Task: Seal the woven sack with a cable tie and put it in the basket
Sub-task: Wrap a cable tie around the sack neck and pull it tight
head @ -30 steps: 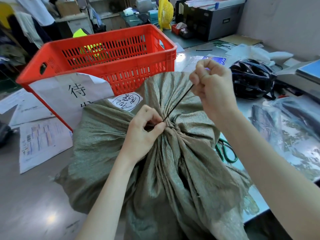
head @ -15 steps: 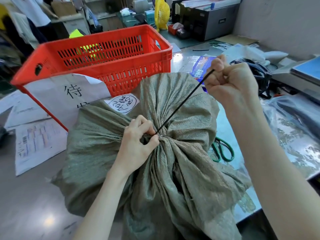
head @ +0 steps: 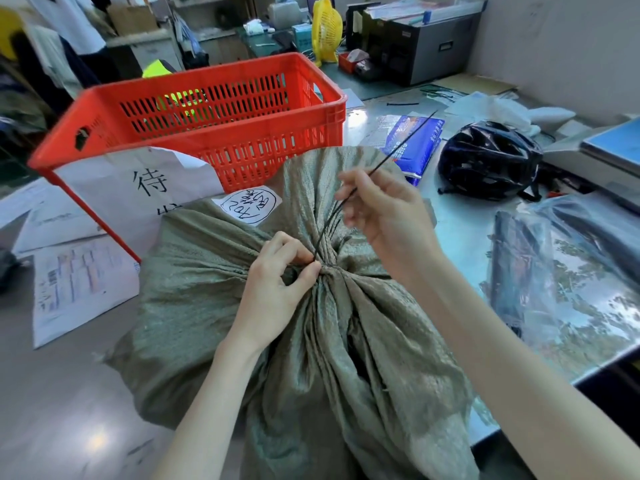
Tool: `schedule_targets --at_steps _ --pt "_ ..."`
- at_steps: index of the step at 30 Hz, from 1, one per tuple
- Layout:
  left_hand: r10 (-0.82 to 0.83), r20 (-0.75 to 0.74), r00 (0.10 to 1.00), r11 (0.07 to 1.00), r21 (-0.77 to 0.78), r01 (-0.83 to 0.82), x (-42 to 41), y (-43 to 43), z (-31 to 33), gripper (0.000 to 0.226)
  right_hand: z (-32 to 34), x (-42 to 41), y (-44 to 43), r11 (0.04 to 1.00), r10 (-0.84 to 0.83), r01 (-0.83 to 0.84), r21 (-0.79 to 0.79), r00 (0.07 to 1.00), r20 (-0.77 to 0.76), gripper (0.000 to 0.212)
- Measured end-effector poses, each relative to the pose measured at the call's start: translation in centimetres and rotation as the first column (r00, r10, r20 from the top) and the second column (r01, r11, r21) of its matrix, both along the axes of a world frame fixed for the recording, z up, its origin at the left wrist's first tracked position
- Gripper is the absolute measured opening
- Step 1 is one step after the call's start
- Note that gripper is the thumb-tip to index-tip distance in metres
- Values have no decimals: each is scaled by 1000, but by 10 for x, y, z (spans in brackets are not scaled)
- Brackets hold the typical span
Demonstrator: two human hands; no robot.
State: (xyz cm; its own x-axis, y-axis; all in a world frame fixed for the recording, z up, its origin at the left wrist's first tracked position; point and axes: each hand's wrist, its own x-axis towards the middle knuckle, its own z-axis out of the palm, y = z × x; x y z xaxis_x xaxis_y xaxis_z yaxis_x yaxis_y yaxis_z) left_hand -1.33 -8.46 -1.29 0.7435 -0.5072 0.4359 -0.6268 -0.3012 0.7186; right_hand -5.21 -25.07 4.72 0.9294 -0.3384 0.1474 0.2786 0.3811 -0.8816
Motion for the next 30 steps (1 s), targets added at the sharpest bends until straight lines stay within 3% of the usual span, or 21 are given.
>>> schedule_targets --at_steps 6,12,23,30 --pt "36 -26 999 999 -30 -37 -7 -1 -1 16 -8 -4 1 988 -98 90 -126 994 -57 33" --pt "-18 7 1000 999 -31 18 -8 -3 5 17 6 -5 -2 994 -102 102 33 995 -25 35" --pt "-20 51 999 1000 7 20 -13 3 0 17 24 -17 -9 982 -166 169 79 985 -45 37" --pt "15 36 999 1000 14 -16 -14 6 -5 18 21 -20 -10 994 -82 83 66 996 -19 32"
